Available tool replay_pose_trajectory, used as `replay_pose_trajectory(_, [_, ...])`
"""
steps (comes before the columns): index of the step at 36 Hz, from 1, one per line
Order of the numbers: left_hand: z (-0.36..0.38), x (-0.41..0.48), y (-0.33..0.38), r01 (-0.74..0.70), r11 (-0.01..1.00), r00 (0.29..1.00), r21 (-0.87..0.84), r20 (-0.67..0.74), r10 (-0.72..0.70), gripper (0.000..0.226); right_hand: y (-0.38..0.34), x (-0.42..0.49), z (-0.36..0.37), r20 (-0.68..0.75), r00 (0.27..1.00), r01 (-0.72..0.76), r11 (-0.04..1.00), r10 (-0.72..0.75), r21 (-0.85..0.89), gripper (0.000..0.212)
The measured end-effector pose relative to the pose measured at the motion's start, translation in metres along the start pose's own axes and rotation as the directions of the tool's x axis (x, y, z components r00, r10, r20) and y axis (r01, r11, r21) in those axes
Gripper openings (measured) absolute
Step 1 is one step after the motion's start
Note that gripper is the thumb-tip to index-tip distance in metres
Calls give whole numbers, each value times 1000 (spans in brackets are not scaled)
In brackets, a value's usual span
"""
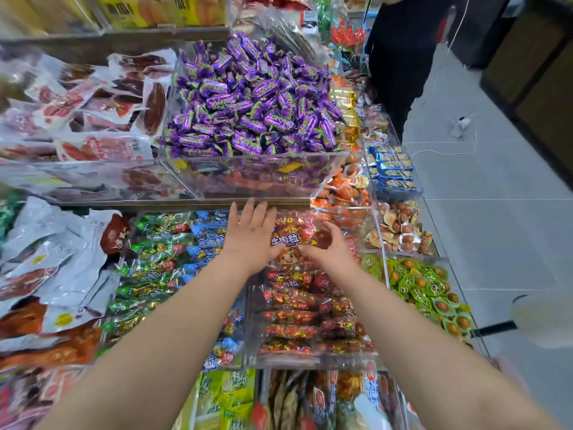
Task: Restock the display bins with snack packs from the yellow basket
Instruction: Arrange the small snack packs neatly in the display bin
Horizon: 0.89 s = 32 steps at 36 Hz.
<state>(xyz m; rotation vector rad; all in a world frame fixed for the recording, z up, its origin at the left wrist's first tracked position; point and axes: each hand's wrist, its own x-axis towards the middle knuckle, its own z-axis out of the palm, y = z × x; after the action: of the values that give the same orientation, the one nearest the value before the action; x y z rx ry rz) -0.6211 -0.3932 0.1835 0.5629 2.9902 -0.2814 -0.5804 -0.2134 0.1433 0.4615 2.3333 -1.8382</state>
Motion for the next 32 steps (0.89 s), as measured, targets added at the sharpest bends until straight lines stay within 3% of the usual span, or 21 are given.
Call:
replay_pose_trajectory(5, [-6,-28,9,66,987,990,-145,-114,-83,76,2,-25,-12,-46,999,-5,1000,4,-19,74])
replay_pose_trajectory(8, [-9,-55,19,94,952,964,-292,-211,-160,52,3,-47,-20,-80,996,-35,999,36,11,54])
replay_pose_trajectory(10, [-8,-76,26,90,879,942,-468,-246,-228,27,5,-64,-27,-78,996,-33,999,36,35,41])
replay_pose_trajectory(12, [-4,-98,35,116,737,942,-666,-160,-293,14,10,-82,-33,-76,996,-42,997,47,66,27])
replay_pose_trajectory(13, [-1,-107,40,134,676,944,-724,-115,-310,9,11,-91,-35,-80,995,-48,996,54,79,20])
replay_pose_trajectory(15, [4,-123,49,132,651,951,-747,-90,-296,8,16,-110,-39,-105,992,-56,993,67,99,15])
replay_pose_trajectory(19, [2,-147,71,-68,730,976,-680,-196,-91,12,32,-150,-41,-205,974,-70,987,98,141,17])
replay_pose_trajectory(22, [4,-165,87,-194,702,980,-685,-107,166,13,51,-185,-38,-304,944,-75,981,128,181,15])
replay_pose_trajectory(29, [61,-212,111,-116,646,856,-754,254,450,12,116,-268,-14,-460,828,-218,939,322,264,10])
replay_pose_trajectory(32, [98,-237,121,-50,673,773,-738,399,494,13,160,-315,1,-456,728,-337,847,511,411,13])
